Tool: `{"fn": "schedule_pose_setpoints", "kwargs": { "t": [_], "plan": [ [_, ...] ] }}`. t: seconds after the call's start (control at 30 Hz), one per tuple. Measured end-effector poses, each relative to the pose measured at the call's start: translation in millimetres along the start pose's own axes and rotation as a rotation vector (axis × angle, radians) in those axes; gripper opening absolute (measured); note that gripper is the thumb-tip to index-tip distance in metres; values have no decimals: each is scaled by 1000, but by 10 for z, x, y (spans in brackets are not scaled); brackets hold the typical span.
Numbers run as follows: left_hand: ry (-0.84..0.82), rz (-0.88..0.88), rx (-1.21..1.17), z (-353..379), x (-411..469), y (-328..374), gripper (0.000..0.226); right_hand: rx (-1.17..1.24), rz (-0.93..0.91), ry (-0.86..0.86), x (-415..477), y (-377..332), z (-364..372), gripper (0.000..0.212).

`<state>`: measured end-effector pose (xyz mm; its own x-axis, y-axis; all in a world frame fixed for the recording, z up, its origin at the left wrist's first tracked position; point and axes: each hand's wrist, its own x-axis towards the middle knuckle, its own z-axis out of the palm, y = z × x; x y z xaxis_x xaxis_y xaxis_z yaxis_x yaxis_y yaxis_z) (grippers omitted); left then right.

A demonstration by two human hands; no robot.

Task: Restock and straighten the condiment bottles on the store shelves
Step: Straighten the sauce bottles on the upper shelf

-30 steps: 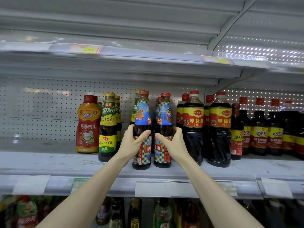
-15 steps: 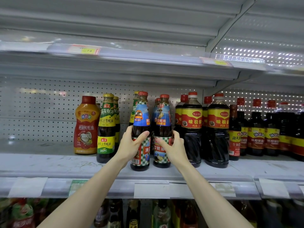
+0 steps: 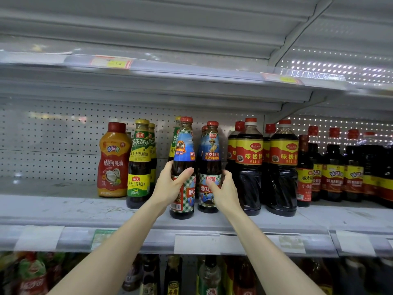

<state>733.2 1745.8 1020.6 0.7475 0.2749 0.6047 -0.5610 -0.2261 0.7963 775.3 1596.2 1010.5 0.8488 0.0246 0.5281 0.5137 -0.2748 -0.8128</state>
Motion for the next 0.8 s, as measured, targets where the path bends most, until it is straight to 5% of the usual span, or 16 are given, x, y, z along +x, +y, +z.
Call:
{"fn": "schedule_pose_setpoints", "kwargs": {
  "t": [0.8],
  "plan": [
    [-11, 3, -9, 10, 28, -39, 25, -9, 55, -12, 215, 98, 14, 52]
  ]
}}
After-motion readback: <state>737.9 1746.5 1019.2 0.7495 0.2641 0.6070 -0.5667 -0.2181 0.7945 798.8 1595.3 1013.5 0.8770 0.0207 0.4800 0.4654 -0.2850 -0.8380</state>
